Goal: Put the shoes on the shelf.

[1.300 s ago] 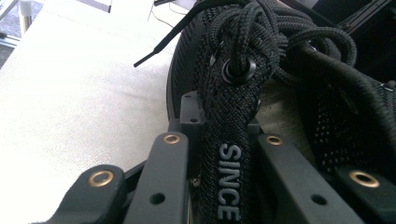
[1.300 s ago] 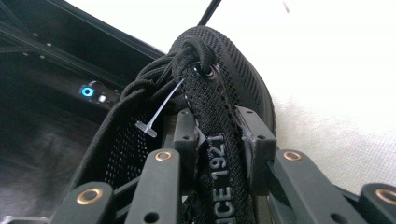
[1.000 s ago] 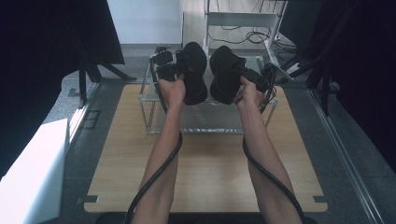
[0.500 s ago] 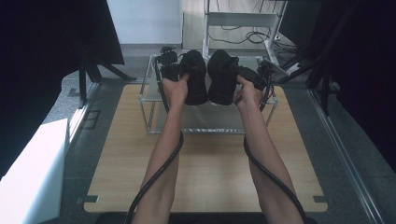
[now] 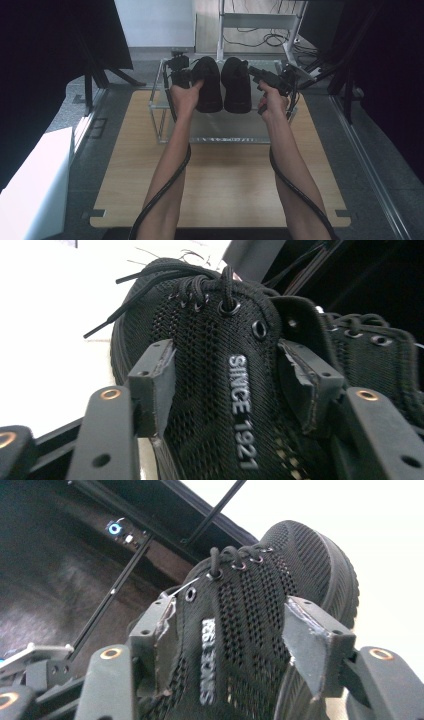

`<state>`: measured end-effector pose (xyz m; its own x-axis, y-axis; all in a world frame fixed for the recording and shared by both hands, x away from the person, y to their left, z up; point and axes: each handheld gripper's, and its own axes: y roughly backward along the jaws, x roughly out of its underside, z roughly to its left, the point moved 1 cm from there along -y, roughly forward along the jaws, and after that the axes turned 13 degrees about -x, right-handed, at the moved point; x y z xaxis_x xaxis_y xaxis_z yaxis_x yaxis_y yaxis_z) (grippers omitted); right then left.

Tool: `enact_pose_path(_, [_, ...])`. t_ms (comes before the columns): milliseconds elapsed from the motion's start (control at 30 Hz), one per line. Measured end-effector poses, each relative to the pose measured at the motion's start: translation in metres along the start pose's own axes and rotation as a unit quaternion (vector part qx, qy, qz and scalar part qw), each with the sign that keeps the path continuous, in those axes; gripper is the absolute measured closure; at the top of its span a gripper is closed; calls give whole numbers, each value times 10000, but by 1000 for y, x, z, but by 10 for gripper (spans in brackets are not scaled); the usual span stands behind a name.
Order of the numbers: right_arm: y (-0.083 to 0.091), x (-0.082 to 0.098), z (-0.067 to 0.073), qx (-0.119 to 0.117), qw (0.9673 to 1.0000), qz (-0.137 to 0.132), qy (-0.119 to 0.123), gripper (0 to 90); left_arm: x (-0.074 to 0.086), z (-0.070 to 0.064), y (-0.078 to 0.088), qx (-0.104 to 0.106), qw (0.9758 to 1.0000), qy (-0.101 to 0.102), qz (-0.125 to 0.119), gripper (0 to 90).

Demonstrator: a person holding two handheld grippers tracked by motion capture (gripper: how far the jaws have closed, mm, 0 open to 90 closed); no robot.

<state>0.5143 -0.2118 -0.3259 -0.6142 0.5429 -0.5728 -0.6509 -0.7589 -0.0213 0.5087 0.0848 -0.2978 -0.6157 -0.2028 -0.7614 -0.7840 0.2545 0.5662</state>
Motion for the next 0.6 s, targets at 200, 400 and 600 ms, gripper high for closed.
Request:
enact_pose_path(200, [21, 5, -1, -261, 9996, 86, 76, 474, 6, 12, 22, 305, 9993, -7, -208, 436])
enact_pose_path(400, [40, 18, -1, -406, 9984, 224, 317, 559, 25, 23, 40, 725, 9969, -2, -320, 517])
enact_pose_path(600, [58, 37, 0, -503, 9960, 371, 641, 677, 56, 33, 54, 972, 9943, -38, -433, 605])
